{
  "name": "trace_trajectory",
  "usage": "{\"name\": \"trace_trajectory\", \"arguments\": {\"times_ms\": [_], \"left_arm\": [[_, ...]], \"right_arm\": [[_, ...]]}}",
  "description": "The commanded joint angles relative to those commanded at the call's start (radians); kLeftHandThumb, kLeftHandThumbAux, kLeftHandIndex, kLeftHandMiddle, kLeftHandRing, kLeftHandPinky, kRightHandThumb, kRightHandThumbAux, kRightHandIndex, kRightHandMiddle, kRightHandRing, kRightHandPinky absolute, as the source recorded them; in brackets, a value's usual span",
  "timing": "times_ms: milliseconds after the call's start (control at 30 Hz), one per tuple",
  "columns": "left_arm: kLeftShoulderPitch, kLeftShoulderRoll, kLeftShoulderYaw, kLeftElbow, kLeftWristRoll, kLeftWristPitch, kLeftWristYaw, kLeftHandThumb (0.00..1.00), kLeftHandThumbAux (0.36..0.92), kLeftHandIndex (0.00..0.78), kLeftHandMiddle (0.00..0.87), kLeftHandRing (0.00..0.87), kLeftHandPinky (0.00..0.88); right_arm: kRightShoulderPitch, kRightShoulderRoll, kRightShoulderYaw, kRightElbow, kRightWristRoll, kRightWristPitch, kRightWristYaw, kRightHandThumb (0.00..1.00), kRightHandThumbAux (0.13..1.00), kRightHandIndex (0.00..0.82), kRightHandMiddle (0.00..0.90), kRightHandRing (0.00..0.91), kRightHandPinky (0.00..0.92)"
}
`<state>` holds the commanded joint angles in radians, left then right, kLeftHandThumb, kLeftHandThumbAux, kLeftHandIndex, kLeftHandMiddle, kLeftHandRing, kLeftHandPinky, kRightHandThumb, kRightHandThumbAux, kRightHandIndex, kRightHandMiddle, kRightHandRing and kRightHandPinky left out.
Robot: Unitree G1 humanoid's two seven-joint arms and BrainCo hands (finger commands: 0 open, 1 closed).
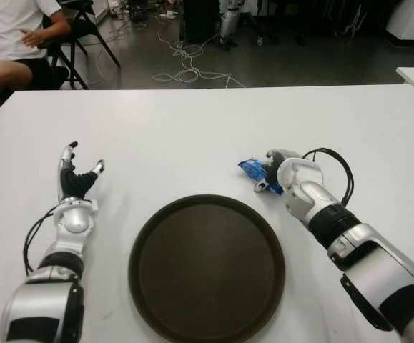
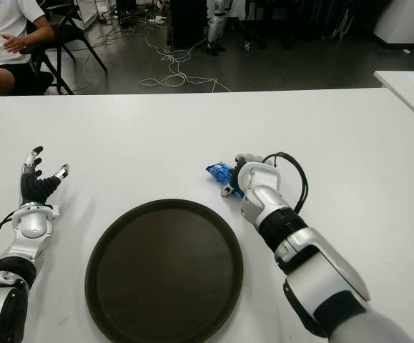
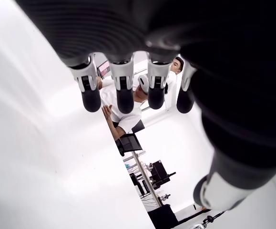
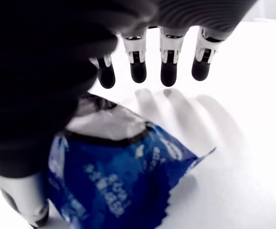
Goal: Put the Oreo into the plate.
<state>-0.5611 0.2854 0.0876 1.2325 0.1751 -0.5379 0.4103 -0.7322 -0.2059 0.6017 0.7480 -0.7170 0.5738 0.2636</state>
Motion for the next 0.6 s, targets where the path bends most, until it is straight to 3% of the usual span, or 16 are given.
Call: {"name": "trace_trajectory", "arguments": {"times_ms": [600], "left_arm": [[-0.001,0.001,0.003,0.002,-0.004,-0.006,-0.008,0.0,0.757,0.054,0.077,0.051,0.033]], "right_arm": [[-0.006,0.002,-0.002,0.017,0.005,-0.011,-0.051,0.0,0.759,0.104,0.136,0.114,0.014]]}}
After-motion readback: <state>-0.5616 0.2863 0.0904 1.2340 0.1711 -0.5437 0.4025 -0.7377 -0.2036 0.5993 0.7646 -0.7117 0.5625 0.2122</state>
